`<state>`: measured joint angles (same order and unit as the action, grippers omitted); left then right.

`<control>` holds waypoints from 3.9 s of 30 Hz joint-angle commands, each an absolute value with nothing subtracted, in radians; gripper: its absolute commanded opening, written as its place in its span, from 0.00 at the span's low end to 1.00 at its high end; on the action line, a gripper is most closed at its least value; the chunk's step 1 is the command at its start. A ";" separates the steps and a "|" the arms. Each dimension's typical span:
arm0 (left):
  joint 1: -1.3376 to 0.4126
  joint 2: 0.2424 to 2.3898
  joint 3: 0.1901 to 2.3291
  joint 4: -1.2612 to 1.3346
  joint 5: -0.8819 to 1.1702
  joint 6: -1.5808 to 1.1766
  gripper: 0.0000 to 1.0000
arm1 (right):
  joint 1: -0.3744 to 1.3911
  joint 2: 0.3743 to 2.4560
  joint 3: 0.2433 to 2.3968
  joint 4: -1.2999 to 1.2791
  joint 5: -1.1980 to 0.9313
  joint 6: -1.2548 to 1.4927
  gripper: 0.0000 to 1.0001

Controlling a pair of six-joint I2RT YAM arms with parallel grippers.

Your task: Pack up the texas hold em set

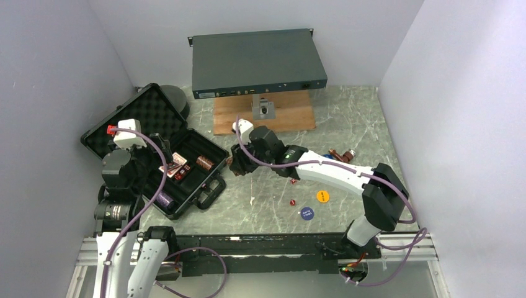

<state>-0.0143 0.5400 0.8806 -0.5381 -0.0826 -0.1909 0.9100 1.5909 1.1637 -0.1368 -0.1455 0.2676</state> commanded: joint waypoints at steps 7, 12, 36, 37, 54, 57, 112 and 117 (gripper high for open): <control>-0.009 0.526 0.870 -0.495 -0.114 -0.167 0.86 | 0.995 1.526 1.199 0.138 -0.068 0.106 0.00; -0.009 0.516 0.868 -0.497 -0.134 -0.165 0.86 | 1.002 1.622 1.307 0.132 -0.099 0.035 0.00; -0.003 0.488 0.880 -0.521 -0.218 -0.182 0.89 | 1.002 2.122 1.795 0.104 -0.200 -0.118 0.00; -0.003 0.488 0.880 -0.522 -0.220 -0.183 0.89 | 1.002 2.137 1.808 0.104 -0.205 -0.117 0.00; -0.003 0.498 0.880 -0.522 -0.221 -0.185 0.90 | 1.000 2.347 2.024 0.110 -0.203 -0.107 0.00; 0.024 0.500 0.881 -0.523 -0.216 -0.185 0.90 | 0.999 2.372 2.041 0.118 -0.178 -0.120 0.00; 0.040 0.521 0.881 -0.524 -0.206 -0.186 0.90 | 0.969 2.586 2.294 -0.233 -0.002 -0.103 0.02; 0.047 0.522 0.882 -0.524 -0.201 -0.187 0.90 | 0.969 2.581 2.265 -0.246 0.025 -0.100 0.03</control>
<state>0.0372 0.5152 0.8677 -0.5434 -0.2070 -0.1799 0.9962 2.5813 2.2547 -0.2371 -0.0830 -0.0826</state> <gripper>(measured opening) 0.897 0.405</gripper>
